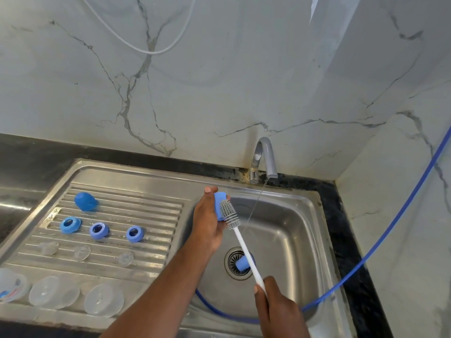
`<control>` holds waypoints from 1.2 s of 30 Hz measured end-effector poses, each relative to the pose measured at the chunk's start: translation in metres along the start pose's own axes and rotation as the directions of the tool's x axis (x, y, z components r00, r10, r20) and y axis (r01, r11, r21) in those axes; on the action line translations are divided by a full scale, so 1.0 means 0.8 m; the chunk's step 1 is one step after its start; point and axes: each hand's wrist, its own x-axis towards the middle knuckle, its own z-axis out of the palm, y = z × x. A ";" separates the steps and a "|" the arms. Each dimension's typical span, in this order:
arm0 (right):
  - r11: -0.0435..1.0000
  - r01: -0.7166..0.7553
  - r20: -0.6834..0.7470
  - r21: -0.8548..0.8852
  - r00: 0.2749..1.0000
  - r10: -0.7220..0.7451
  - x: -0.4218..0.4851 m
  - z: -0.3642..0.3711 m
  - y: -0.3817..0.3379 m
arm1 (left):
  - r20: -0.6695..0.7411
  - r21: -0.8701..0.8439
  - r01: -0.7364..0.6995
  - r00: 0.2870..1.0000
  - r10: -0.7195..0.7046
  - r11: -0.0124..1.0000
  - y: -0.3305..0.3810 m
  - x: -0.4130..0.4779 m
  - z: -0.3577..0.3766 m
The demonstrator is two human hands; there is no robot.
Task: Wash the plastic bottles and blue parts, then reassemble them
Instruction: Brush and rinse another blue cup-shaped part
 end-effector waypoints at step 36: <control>0.989 0.052 -0.013 0.141 0.999 -0.050 0.016 -0.019 0.000 | 0.052 0.015 0.148 0.988 -0.149 0.989 -0.010 -0.013 0.021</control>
